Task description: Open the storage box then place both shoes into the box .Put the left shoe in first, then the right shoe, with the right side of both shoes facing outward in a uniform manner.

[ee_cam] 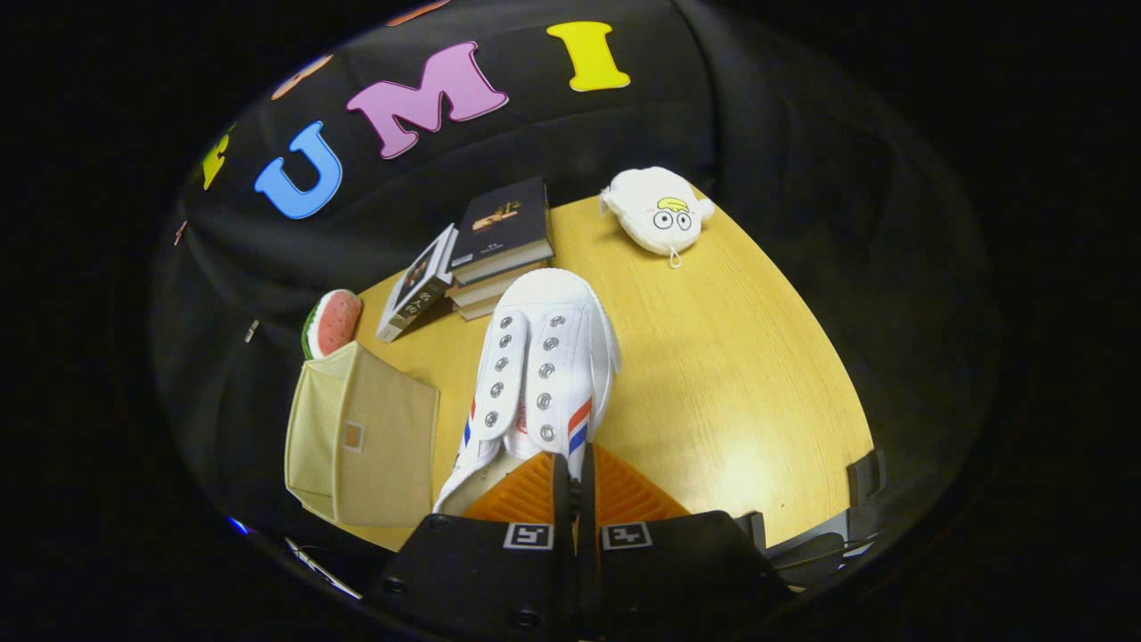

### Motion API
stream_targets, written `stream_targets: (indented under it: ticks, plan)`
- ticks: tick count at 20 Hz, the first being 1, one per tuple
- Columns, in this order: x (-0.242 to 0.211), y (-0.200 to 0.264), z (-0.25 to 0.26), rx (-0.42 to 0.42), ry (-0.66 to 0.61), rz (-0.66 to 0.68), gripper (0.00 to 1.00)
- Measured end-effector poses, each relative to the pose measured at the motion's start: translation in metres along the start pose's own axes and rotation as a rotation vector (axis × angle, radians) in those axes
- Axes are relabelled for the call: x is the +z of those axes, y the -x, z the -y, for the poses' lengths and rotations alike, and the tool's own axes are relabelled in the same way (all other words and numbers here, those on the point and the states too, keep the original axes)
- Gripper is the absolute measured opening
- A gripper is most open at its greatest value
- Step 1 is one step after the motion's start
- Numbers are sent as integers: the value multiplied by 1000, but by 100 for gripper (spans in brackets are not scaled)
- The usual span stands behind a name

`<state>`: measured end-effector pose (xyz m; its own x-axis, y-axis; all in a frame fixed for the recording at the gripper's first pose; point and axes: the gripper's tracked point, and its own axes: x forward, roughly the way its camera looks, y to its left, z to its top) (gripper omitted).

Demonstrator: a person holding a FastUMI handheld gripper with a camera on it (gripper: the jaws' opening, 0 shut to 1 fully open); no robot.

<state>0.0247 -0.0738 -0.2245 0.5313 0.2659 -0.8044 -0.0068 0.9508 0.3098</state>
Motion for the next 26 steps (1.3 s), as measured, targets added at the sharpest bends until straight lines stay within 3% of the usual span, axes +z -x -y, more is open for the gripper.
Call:
stream_targets:
  ticks: [5, 9, 13, 18, 26]
  plan:
    - [12, 40, -101, 75, 11, 51, 5]
    - [-13, 35, -187, 160, 42, 28, 5]
    - [-43, 11, -242, 196, 27, -42, 5]
    - [-75, -25, -261, 131, 71, -120, 5]
    - [-91, -51, -267, 67, 61, -169, 5]
